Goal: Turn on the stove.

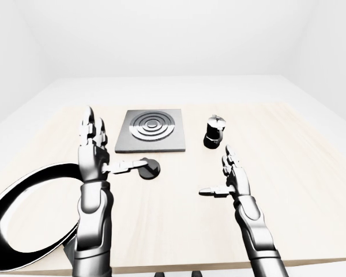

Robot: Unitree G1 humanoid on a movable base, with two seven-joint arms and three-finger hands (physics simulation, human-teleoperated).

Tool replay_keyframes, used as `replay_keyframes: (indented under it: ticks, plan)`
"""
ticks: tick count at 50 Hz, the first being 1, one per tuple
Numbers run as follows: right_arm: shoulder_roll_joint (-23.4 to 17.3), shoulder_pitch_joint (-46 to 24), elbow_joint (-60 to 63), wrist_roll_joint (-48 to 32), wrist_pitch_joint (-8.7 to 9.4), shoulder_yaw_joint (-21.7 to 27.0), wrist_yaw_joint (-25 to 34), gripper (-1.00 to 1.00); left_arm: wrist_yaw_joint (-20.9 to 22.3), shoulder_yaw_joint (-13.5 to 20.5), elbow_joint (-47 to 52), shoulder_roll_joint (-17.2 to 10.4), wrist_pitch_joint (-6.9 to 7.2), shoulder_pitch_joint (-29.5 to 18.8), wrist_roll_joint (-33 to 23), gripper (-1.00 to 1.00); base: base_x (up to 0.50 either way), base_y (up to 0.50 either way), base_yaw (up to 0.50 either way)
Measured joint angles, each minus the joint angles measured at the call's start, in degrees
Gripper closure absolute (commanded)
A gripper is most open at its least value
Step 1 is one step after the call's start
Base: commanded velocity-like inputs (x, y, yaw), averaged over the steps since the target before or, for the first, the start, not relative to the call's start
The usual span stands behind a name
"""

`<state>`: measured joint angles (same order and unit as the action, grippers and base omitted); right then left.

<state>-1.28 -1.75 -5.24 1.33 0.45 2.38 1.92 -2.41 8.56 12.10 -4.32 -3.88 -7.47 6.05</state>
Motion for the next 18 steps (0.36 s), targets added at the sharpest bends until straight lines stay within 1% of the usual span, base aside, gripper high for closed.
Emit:
replay_keyframes:
  ticks: [18]
  plan:
    - [-0.01, 0.07, 0.03, -0.08, -0.05, -0.05, 0.08, -1.00, -2.80, 2.66, 2.91, -1.64, 1.26, -1.65, 3.07, -1.00, 0.00, 0.00, 0.00]
